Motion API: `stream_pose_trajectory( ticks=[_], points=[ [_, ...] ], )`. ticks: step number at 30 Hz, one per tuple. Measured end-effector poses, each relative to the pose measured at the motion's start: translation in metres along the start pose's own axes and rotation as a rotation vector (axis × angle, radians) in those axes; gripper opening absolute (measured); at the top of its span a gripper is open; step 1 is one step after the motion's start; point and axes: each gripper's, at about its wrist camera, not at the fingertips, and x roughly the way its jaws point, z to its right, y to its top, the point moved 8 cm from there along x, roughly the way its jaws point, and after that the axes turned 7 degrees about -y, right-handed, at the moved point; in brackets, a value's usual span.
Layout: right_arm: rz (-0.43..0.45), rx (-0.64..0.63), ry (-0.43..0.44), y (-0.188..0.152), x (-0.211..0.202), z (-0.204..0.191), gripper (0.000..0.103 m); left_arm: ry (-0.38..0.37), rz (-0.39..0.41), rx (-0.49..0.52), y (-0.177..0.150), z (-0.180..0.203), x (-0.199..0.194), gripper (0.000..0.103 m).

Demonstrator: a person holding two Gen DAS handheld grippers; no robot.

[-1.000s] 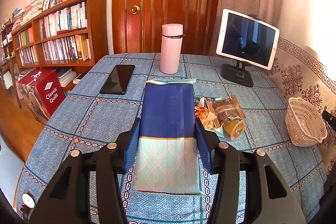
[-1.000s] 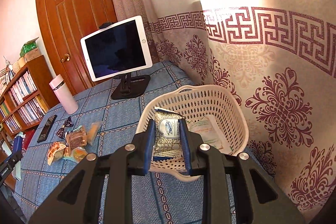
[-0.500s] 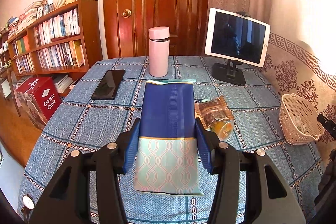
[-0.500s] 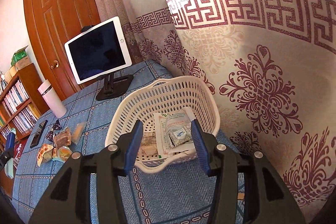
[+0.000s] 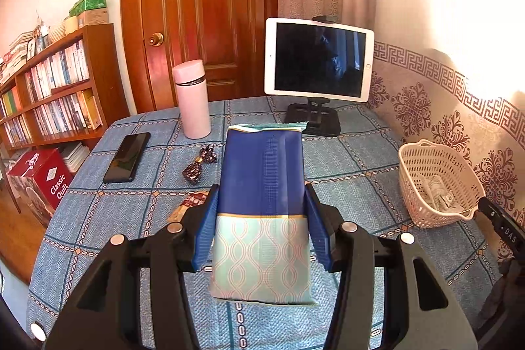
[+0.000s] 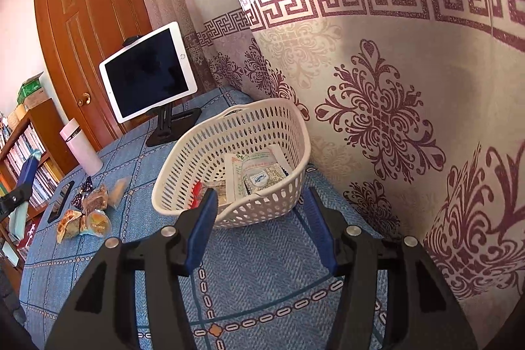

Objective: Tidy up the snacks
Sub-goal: 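Carry the navy-and-mint pack into the white basket and open the left gripper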

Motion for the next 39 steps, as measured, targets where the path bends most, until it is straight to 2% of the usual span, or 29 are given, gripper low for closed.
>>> stream_pose_trajectory(
  ticks=[7,12,24,34,36,38,39],
  points=[
    [-0.051,-0.026,0.011,-0.02,0.003,0.003,0.057,-0.094,0.028,0.089,0.018,0.061,0.009,0.051],
    [-0.094,-0.045,0.019,-0.037,0.008,0.004,0.059,-0.188,0.024,0.118,0.026,0.103,0.022,0.051],
    [-0.15,-0.056,0.045,-0.056,0.019,0.0,0.059,-0.399,-0.041,0.154,0.037,0.19,0.068,0.051],
    [-0.153,-0.042,0.049,-0.056,0.018,0.004,0.059,-0.491,-0.094,0.175,0.036,0.236,0.099,0.051],
    [-0.154,-0.039,0.049,-0.056,0.018,0.004,0.059,-0.51,-0.098,0.172,0.036,0.242,0.103,0.058],
    [-0.155,-0.037,0.049,-0.056,0.018,0.005,0.059,-0.513,-0.09,0.166,0.038,0.242,0.105,0.085],
    [-0.156,-0.037,0.049,-0.056,0.018,0.005,0.059,-0.518,-0.074,0.157,0.038,0.241,0.103,0.088]
  ],
)
